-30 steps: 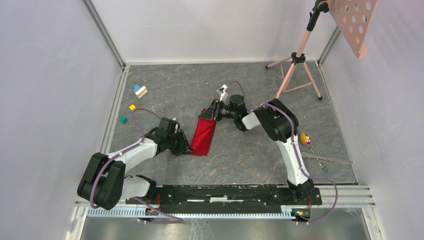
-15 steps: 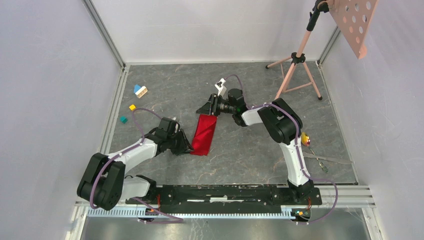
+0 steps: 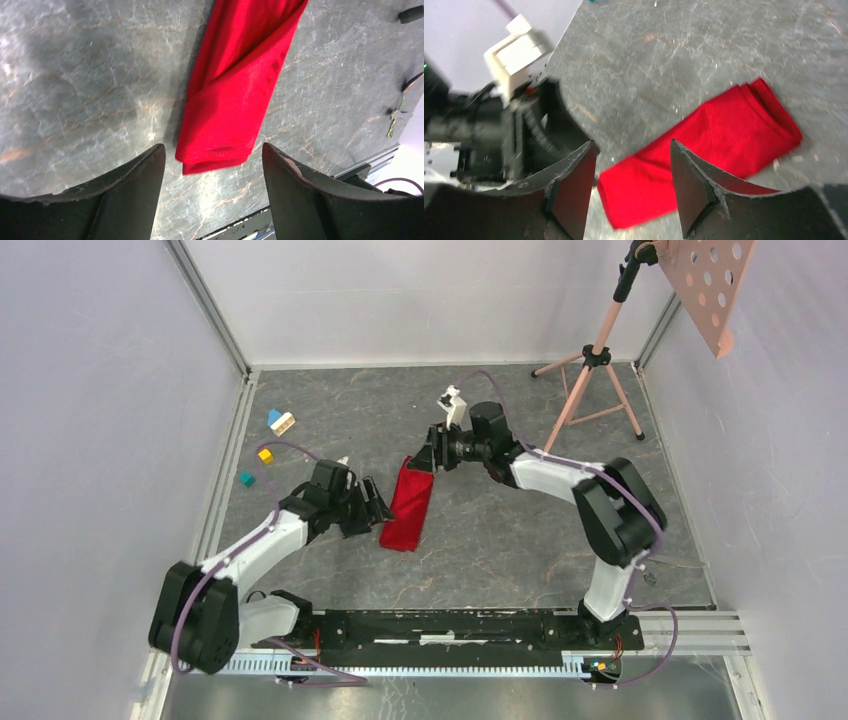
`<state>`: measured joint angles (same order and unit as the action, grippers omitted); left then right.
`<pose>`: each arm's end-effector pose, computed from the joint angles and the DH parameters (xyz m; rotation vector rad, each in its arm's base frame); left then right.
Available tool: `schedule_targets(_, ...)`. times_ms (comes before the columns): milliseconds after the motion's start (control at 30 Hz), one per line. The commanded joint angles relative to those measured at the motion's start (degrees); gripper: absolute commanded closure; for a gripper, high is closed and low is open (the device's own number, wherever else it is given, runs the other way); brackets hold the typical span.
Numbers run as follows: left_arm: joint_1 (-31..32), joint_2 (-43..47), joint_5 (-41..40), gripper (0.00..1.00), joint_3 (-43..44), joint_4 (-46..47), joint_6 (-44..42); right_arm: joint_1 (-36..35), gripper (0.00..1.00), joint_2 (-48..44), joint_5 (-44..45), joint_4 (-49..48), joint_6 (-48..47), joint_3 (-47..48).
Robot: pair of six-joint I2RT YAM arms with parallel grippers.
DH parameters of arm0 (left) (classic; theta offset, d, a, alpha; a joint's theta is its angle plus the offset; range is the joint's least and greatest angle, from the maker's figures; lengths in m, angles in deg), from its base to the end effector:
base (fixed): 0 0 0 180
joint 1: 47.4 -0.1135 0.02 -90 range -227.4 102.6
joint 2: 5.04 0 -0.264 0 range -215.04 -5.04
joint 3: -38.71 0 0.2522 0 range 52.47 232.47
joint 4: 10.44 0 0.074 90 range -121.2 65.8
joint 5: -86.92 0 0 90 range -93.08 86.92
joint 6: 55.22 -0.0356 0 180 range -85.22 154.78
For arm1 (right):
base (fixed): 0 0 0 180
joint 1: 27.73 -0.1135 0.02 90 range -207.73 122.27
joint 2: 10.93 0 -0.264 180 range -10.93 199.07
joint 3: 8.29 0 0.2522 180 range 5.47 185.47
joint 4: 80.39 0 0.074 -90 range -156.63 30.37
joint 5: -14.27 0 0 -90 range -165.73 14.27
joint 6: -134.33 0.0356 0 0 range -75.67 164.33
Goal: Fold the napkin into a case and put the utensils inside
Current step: Move the smaller rectangle folded napkin to the center of the board.
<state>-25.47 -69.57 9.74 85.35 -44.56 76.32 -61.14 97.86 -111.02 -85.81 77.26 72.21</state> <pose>0.1950 -0.0870 0.1887 -0.3436 2.5785 -0.7190 0.3410 0.2496 0.2039 -0.4530 2.1030 1.3245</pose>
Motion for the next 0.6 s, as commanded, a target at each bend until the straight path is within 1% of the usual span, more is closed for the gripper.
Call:
schedule_targets(0, -0.6, -9.5, 4.7, 0.22, 4.4, 5.9, -4.6, 2.8, 0.38, -9.1, 0.2, 5.7, -6.0, -9.3)
schedule_targets(133, -0.6, -17.9, 2.6, 0.20, 7.0, 8.8, -6.8, 6.5, 0.38, -15.2, -0.7, 5.6, -6.7, -17.1)
schedule_targets(200, -0.6, -21.4, 4.3, 0.22, 7.8, 10.7, -6.7, 8.6, 0.38, -18.3, -1.3, 6.0, -7.1, -20.2)
schedule_targets(233, -0.4, -23.1, 6.6, 0.23, 7.5, 13.8, -5.6, 9.8, 0.38, -20.2, -1.3, 6.6, -7.5, -21.5)
schedule_targets(300, 0.0, -26.4, 10.3, 0.26, 7.8, 18.1, -2.9, 11.5, 0.38, -23.3, -0.8, 8.6, -9.0, -23.1)
schedule_targets(367, 1.4, -29.3, 11.8, 0.28, 8.9, 20.1, 0.5, 12.9, 0.38, -26.2, 0.0, 10.5, -10.4, -24.1)
schedule_targets(500, 8.7, -34.7, 12.3, 0.28, 11.7, 29.1, 9.4, 16.0, 0.38, -31.3, 1.6, 13.9, -11.7, -25.5)
schedule_targets(567, 12.4, -38.3, 11.3, 0.28, 13.4, 34.2, 14.7, 17.3, 0.37, -34.7, 4.5, 16.8, -13.1, -25.7)
